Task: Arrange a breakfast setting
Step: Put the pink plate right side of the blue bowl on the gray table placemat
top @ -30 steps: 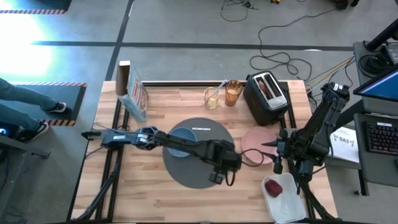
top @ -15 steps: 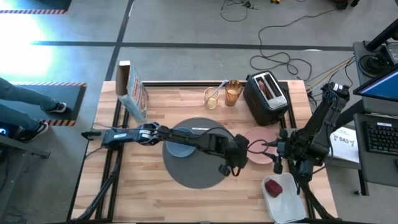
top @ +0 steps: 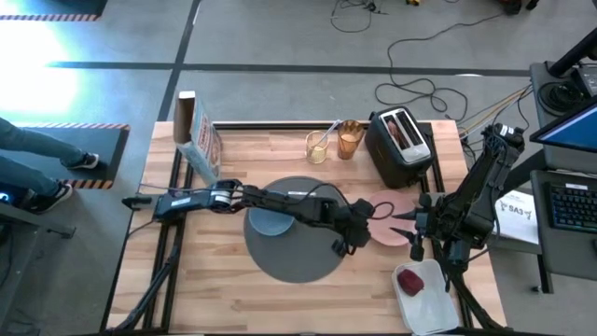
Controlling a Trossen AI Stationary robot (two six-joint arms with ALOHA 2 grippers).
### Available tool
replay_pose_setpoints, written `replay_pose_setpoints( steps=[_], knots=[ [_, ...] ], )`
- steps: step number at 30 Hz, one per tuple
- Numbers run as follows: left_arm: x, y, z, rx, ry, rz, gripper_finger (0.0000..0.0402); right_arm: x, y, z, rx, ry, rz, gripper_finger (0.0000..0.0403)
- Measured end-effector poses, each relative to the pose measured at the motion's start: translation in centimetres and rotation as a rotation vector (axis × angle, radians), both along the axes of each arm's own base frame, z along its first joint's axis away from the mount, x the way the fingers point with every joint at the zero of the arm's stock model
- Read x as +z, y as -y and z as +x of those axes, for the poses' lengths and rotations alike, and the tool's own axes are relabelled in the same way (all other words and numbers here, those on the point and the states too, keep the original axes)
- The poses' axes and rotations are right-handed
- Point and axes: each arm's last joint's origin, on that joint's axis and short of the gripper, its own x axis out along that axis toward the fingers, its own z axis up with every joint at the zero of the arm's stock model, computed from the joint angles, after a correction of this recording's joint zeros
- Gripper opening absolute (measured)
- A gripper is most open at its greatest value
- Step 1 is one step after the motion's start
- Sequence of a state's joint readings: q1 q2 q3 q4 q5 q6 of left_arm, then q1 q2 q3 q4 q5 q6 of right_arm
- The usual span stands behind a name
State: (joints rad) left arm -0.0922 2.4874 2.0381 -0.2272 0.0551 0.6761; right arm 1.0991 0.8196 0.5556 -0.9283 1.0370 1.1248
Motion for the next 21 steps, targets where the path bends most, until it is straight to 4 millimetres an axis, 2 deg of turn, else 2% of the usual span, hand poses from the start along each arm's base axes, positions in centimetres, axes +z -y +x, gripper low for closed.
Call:
replay_pose_setpoints(
  steps=[6, 12, 16, 20, 21],
  knots=[
    [-1.0, -1.0, 0.0, 0.017, 0.035, -0.003, 0.0078, 0.0, 0.0, 0.0, 0.000, 0.000, 0.000, 0.0155],
    [-0.6, -1.2, 0.1, 0.046, 0.032, -0.024, 0.0077, 0.0, 0.0, 0.0, 0.000, 0.000, 0.000, 0.0155],
    [2.6, -0.3, 0.5, 0.063, 0.000, -0.050, 0.0077, 0.0, 0.0, 0.0, 0.000, 0.000, 0.000, 0.0155],
    [6.5, 0.0, -0.6, 0.114, -0.175, -0.087, 0.0076, 0.0, 0.0, 0.0, 0.000, 0.000, 0.000, 0.0155],
    [6.9, 0.0, -1.0, 0.136, -0.212, -0.106, 0.0076, 0.0, 0.0, 0.0, 0.000, 0.000, 0.000, 0.0155]
  ],
)
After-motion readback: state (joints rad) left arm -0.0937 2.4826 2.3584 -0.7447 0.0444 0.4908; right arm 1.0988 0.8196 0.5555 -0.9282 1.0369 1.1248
